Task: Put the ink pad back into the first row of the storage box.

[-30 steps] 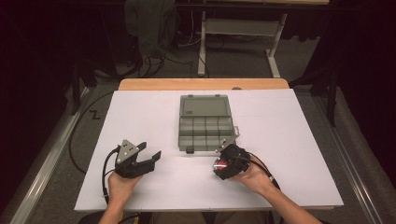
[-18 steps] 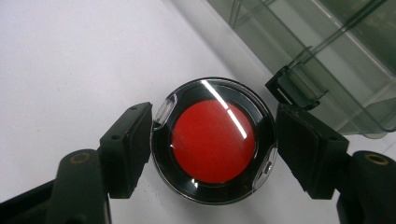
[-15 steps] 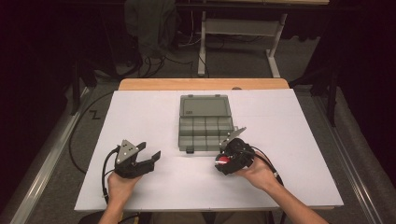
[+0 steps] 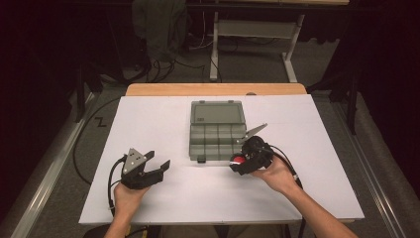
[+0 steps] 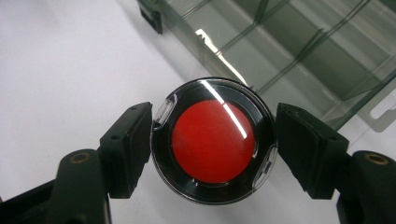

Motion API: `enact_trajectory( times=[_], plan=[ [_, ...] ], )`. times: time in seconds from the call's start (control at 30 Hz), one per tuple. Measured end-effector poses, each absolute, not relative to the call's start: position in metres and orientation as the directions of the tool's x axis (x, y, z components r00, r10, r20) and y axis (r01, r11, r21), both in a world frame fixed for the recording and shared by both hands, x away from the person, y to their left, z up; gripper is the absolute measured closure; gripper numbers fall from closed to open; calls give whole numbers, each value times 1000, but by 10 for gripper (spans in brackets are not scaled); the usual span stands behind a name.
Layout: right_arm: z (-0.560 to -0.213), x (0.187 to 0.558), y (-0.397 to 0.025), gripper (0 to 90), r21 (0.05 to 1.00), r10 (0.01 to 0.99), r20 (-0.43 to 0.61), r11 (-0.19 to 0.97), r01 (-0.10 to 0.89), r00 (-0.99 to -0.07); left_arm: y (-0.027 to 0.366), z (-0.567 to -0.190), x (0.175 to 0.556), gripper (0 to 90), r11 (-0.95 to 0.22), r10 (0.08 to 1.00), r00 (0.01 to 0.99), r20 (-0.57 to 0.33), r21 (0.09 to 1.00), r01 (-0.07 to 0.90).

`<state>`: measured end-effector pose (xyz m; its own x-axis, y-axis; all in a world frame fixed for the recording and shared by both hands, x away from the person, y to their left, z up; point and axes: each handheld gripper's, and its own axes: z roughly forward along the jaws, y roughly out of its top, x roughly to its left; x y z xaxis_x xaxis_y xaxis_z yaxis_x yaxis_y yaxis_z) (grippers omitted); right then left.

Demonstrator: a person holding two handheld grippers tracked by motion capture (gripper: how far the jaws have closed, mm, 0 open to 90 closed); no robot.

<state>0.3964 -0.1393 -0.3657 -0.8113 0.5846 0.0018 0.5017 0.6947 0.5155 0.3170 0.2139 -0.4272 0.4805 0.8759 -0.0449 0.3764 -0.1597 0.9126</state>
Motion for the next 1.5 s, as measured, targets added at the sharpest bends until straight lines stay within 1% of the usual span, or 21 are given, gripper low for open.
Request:
enact_trajectory(
  times=[0.43,0.67,1.1,1.13,1.17,1.5],
  plan=[
    [-342,421,-144,318,545,631,-12,654,524,-776,215,-427,317,329,-157,876,479,-46,913,376],
    [-346,435,-145,318,521,658,-7,645,559,-753,214,-427,317,329,-159,876,481,-44,914,374],
    [-351,461,-138,318,509,688,-31,635,581,-725,214,-427,317,329,-160,875,481,-43,914,372],
    [-351,460,-137,318,496,717,-16,611,617,-697,214,-427,317,329,-160,876,481,-43,914,372],
    [-351,464,-137,318,509,695,-36,631,586,-718,214,-427,317,329,-159,876,481,-43,914,372],
    [-354,483,-132,317,500,722,-53,618,607,-690,214,-427,317,329,-159,876,481,-43,915,371]
  ],
)
